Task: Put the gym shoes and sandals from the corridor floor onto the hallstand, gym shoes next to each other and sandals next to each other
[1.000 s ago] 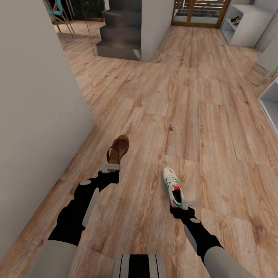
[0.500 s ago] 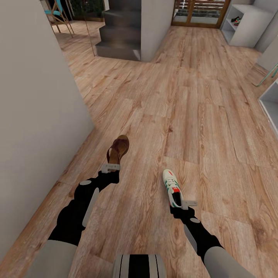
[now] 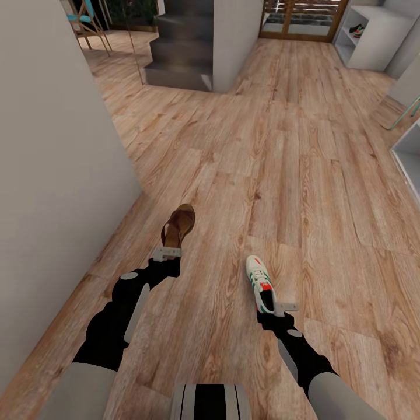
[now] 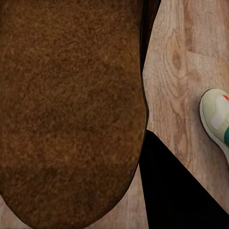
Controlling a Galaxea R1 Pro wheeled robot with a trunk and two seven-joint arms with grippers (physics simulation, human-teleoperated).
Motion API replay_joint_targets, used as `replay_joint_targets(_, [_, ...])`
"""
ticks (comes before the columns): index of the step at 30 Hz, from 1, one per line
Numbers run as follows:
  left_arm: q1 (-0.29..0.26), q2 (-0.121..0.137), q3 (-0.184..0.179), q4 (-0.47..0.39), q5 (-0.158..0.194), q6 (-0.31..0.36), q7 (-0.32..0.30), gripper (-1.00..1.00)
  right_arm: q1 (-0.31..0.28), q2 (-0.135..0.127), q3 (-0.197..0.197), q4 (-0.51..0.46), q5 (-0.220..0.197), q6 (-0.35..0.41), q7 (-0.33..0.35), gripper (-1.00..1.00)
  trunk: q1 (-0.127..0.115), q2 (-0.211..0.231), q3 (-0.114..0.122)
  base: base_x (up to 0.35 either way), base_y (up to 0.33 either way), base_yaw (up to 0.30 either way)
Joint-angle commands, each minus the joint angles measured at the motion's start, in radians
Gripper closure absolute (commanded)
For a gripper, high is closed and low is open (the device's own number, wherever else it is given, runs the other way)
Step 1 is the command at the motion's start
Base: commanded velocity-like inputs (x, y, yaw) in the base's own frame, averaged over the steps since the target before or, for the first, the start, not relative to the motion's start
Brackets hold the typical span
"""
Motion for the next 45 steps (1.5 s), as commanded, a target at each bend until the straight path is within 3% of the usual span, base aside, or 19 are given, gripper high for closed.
replay_joint_targets(1, [0.0,0.0,0.001,-0.001,0.0,0.006,-0.004,1.0,0.0,0.001,-0.005,-0.001,0.008,0.001,0.0,-1.0,0.0,0.0,-0.001,0.0,0.0,0.0])
replay_joint_targets(17, [0.0,0.0,0.001,-0.001,0.0,0.006,-0.004,1.0,0.0,0.001,-0.005,-0.001,0.008,0.001,0.0,-1.0,0.0,0.0,-0.005,0.0,0.0,0.0])
replay_joint_targets(22, [0.0,0.0,0.001,-0.002,0.0,0.006,-0.004,1.0,0.0,0.001,-0.005,-0.001,0.008,0.001,0.0,-1.0,0.002,-0.001,-0.025,0.0,0.0,0.0])
replay_joint_targets(40, [0.0,0.0,0.001,-0.003,0.0,0.006,-0.003,1.0,-0.001,0.001,-0.005,0.0,0.008,0.001,0.0,-1.0,0.002,-0.001,-0.026,0.036,0.0,0.0])
replay_joint_targets(45, [0.0,0.0,0.001,-0.003,-0.02,0.006,-0.003,1.0,-0.001,0.001,-0.005,-0.002,0.008,0.001,0.0,-1.0,0.002,-0.001,-0.026,0.015,0.0,0.0])
